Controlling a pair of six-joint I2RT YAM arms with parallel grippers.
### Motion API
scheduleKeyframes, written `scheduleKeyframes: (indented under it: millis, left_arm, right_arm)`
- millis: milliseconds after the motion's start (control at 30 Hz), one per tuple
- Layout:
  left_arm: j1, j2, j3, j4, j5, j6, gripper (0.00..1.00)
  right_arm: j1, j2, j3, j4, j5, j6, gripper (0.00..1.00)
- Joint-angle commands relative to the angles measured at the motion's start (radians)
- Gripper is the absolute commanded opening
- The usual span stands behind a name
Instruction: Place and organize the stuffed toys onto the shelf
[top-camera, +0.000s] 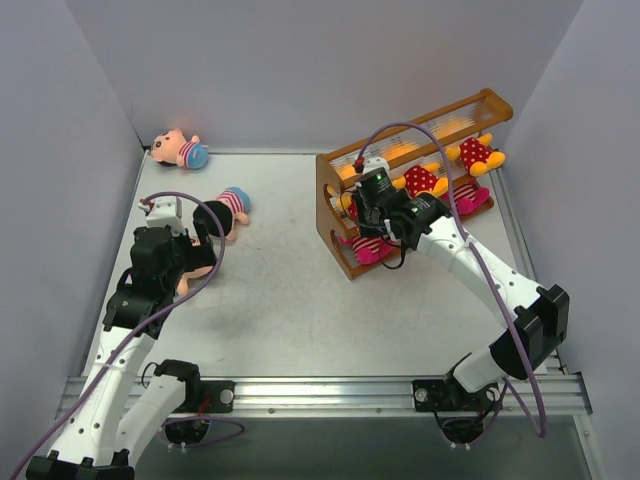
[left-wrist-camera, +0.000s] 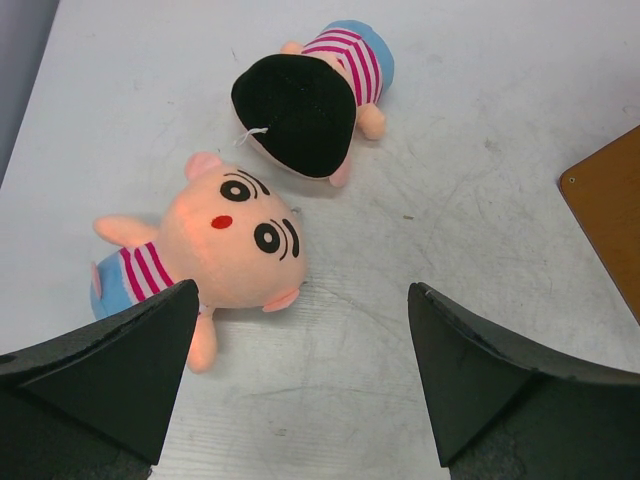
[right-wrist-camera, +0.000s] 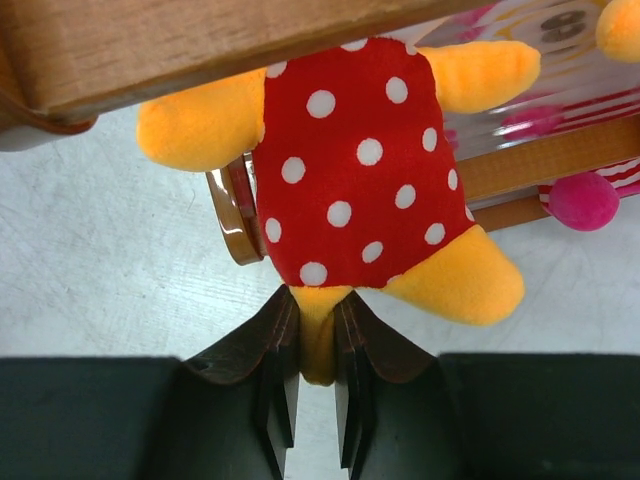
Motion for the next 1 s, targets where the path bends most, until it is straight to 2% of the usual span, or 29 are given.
scheduleKeyframes:
  millis: [0,100,400,967]
  left_arm:
    - [-0.001,-0.013,0.004,0.047,-0.004,0.008,0.94]
    - [-0.001,-0.013,0.004,0.049,-0.004,0.010,0.94]
    - [-0.001,-0.016,0.004,0.047,-0.006,0.011,0.94]
    - [-0.001,-0.016,0.004,0.049,-0.006,0.011,0.94]
  right_arm:
    - [-0.008,0.010,0.011,0.000,0.021,-0.007,0.18]
    - [-0.008,0.007,0.008,0.000,0.020,-0.002,0.27]
    - [-0.008,-0.004,0.009,0.008,0.033,-0.002,0.34]
    - [-0.005,-0.068,0.020,0.014,0.004,-0.001,0.57]
